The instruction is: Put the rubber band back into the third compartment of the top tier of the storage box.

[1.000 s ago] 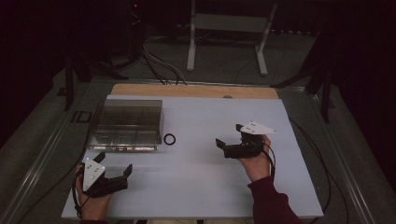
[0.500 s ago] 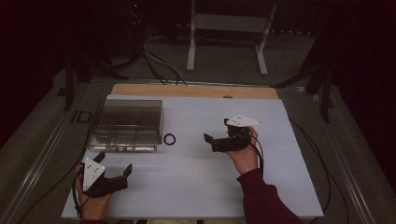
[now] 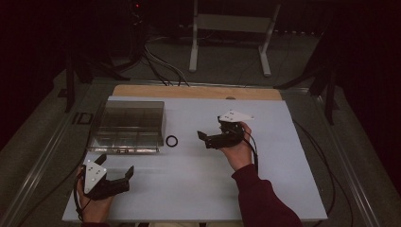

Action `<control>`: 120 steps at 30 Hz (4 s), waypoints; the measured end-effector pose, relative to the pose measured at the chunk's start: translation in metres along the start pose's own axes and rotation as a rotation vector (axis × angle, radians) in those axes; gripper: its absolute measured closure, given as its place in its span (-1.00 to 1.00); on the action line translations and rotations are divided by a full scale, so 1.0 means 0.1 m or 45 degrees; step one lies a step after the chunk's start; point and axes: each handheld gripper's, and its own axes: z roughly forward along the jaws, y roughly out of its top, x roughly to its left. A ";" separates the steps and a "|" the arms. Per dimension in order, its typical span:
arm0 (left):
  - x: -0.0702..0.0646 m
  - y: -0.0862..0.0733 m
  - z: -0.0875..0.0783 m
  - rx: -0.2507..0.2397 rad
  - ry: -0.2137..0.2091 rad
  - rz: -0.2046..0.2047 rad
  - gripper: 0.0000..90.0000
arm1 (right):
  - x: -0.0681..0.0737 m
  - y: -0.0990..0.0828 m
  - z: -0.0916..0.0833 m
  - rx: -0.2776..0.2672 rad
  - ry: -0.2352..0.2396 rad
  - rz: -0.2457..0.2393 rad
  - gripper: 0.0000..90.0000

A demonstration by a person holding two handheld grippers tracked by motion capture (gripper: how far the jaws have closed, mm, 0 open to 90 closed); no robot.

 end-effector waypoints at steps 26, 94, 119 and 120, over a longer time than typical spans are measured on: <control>0.01 -0.01 0.00 -0.003 0.002 0.006 -0.99 | 0.09 0.11 0.57 0.058 0.025 0.029 -0.97; 0.02 -0.01 -0.02 -0.015 0.008 0.001 -0.99 | 0.39 -0.26 1.31 0.486 -0.033 -0.012 0.96; 0.02 -0.01 -0.02 -0.012 0.002 0.004 -0.99 | 0.33 -0.03 1.02 0.416 -0.038 0.002 0.96; 0.02 -0.01 -0.02 -0.012 0.001 0.002 -0.99 | 0.32 -0.02 1.01 0.411 -0.039 0.004 0.96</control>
